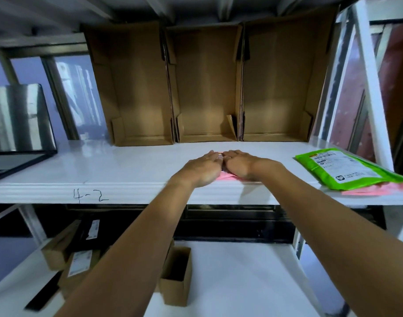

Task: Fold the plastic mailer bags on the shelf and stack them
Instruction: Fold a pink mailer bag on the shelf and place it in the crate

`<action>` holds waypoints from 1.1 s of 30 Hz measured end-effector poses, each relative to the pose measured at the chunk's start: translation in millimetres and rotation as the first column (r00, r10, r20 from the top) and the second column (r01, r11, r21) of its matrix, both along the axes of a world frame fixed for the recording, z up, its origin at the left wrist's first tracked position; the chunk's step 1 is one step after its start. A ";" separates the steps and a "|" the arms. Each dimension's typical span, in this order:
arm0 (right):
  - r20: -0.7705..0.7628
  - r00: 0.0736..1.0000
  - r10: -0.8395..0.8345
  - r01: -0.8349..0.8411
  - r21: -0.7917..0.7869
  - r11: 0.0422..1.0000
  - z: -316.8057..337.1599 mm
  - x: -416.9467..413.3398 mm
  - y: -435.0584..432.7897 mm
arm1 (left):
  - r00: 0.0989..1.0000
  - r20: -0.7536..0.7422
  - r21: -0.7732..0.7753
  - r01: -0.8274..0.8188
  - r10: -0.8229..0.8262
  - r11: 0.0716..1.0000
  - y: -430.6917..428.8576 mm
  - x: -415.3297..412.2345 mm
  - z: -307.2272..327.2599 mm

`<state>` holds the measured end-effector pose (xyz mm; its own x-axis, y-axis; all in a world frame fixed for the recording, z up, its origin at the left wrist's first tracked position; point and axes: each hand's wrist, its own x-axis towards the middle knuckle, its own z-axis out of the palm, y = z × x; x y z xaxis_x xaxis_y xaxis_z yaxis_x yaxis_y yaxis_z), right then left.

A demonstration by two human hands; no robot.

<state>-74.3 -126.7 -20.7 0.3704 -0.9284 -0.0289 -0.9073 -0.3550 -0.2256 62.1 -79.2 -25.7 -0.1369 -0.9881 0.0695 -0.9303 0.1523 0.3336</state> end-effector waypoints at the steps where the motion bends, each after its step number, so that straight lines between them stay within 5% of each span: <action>1: 0.055 0.998 -0.036 0.035 0.012 0.999 0.5 2.3 -1.4 | 0.999 0.037 -0.008 0.009 -0.009 1.000 -1.6 0.4 0.0; 4: 0.123 0.990 -0.072 0.073 -0.002 0.997 -1.2 10.6 -7.7 | 0.998 0.055 -0.019 -0.003 0.004 1.000 -6.3 2.0 -4.0; 10: -0.028 0.995 -0.097 0.091 -0.156 0.983 -10.1 16.5 6.9 | 0.996 0.040 0.005 -0.075 0.075 0.997 -14.0 4.7 -8.1; 17: -0.066 0.997 -0.043 0.036 -0.098 0.994 -9.6 12.8 -4.5 | 0.978 0.199 0.024 -0.075 0.068 0.997 -12.6 1.4 -2.6; 26: 0.033 0.995 0.096 -0.095 -0.014 0.995 1.5 -9.2 -2.4 | 0.967 0.231 0.004 -0.113 0.109 0.994 -9.9 3.0 2.5; 33: 0.110 0.994 -0.012 0.010 0.012 1.000 -12.8 -40.5 -24.4 | 0.941 0.316 -0.056 -0.107 0.120 0.993 -32.3 12.3 -8.2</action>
